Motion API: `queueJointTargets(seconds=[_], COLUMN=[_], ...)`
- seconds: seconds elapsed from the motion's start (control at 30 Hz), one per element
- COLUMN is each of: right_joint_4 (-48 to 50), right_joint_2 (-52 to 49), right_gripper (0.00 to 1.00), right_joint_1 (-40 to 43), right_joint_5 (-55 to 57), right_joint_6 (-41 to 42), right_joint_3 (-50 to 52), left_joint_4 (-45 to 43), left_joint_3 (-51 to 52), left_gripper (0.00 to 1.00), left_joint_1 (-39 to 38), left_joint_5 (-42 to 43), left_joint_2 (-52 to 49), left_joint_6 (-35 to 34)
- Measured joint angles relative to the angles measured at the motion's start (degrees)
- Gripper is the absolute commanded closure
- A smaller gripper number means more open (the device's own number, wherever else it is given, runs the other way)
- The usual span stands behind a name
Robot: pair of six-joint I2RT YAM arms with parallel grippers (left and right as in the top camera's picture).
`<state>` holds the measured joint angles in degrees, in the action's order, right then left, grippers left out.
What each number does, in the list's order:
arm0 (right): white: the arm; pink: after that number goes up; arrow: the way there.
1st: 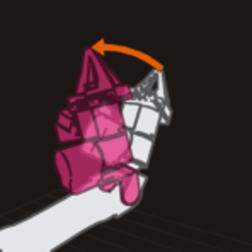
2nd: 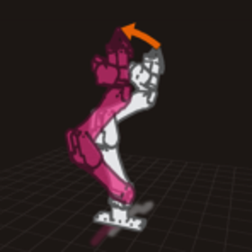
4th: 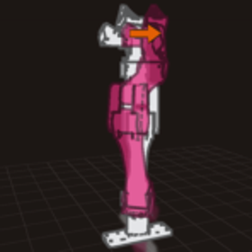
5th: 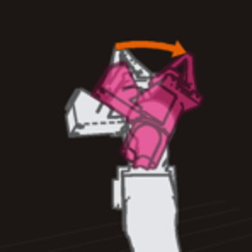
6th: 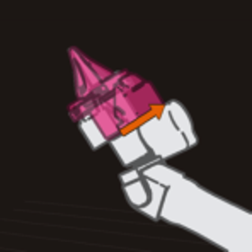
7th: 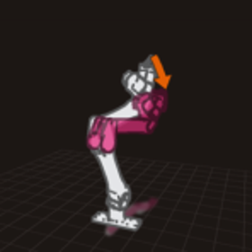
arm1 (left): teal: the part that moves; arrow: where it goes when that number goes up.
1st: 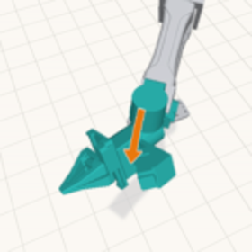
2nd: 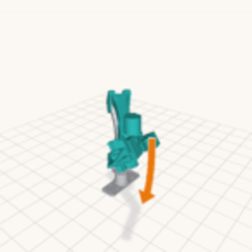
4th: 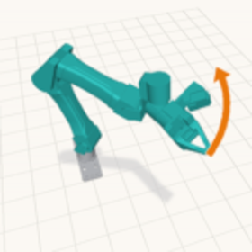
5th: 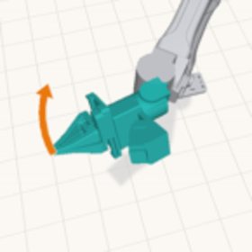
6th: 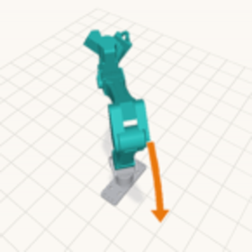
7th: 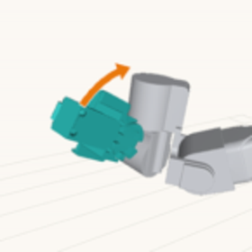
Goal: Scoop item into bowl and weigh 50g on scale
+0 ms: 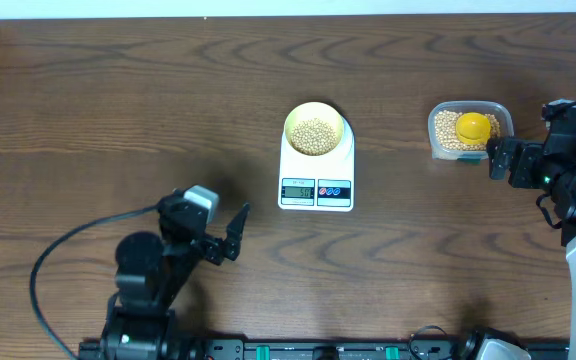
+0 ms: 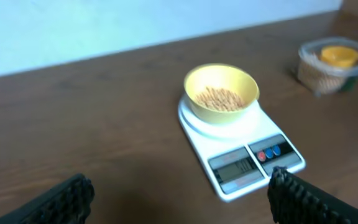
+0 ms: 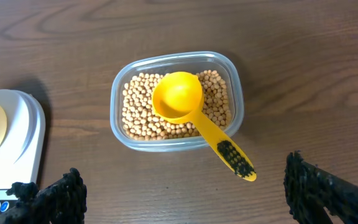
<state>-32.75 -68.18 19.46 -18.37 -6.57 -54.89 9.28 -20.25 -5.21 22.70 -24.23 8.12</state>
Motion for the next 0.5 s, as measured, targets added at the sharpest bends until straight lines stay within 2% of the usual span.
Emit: queueJointTargets(seconds=[0.33, 0.5], right_joint_4=[-0.02, 0.00], right_joint_2=[0.00, 0.00], right_gripper=[0.01, 0.01], right_joint_1=[0.00, 0.00], right_joint_5=[0.00, 0.00], right_joint_6=[0.00, 0.00], right_joint_3=[0.00, 0.00], left_joint_4=[-15.74, -18.12], left_joint_3=[10.86, 14.73], left_gripper=[0.08, 0.09], left_joint_1=[5.29, 6.60], left_joint_5=[0.07, -2.08], left_joint_2=[10.40, 14.82], left_joint_6=[-2.27, -5.42])
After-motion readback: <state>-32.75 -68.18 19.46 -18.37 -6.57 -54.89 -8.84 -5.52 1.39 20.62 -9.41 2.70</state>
